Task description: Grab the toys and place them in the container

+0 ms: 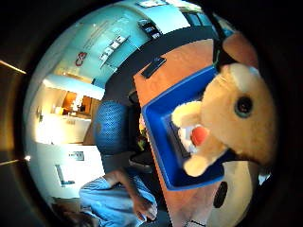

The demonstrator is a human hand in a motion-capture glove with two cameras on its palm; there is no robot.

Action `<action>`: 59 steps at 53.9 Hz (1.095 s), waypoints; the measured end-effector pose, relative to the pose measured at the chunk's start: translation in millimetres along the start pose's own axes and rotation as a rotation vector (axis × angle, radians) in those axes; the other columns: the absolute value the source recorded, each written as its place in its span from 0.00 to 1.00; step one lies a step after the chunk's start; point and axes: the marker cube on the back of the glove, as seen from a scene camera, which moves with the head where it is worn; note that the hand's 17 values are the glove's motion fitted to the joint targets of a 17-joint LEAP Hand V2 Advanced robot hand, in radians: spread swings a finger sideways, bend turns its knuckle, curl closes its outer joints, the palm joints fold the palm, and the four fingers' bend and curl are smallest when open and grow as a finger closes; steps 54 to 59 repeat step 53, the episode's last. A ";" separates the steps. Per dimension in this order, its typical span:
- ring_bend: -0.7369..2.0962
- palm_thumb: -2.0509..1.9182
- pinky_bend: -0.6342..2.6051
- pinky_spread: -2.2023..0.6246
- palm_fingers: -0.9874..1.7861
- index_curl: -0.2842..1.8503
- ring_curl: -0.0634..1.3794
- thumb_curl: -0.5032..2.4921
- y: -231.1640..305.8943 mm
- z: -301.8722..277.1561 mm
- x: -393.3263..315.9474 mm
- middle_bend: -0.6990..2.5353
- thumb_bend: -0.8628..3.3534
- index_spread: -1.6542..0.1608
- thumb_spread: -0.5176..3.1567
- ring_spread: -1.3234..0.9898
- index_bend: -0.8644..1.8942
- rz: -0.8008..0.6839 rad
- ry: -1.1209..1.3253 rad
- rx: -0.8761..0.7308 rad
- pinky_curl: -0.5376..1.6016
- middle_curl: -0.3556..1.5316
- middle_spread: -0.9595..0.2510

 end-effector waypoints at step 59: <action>0.38 0.53 0.49 0.81 0.36 0.26 0.26 0.26 177.7 67.2 135.3 0.28 0.25 0.74 0.57 0.54 0.38 0.224 -0.083 -0.245 0.40 0.41 0.78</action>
